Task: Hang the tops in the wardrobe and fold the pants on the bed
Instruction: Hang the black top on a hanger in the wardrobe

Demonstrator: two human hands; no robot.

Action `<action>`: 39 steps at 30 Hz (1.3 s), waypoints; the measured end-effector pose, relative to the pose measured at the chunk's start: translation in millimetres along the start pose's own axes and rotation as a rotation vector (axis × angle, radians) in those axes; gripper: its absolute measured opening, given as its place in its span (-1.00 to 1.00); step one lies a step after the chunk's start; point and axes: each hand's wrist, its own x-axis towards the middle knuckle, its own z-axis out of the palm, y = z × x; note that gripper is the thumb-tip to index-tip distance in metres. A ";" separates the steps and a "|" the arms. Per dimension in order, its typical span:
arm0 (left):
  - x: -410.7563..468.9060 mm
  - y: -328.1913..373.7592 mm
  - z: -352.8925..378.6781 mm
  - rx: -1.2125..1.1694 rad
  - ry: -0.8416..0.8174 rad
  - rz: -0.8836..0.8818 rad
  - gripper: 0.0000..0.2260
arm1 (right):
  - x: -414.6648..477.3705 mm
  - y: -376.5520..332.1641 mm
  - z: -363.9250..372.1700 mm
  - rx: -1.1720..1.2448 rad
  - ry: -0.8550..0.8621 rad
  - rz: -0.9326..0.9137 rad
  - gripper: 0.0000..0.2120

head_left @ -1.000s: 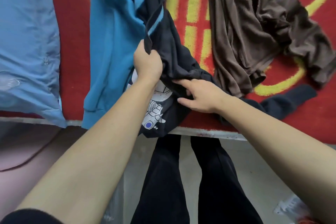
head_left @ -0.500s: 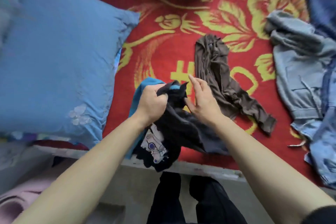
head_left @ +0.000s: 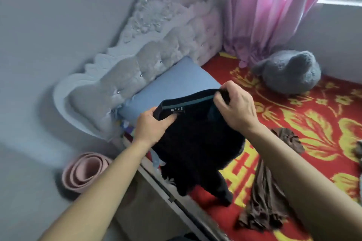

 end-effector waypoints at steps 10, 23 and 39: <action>-179.0 -79.5 -147.6 0.100 0.359 -0.400 -0.81 | -68.7 -181.1 69.5 0.488 -0.320 -0.173 -0.88; -402.4 -173.4 -353.9 0.104 0.421 -0.661 -0.88 | -221.4 -423.5 74.8 0.642 -0.316 -0.486 -0.83; -565.2 -227.6 -572.4 -0.037 0.982 -0.315 -0.79 | -363.7 -643.6 158.3 0.447 -0.524 -0.558 -0.64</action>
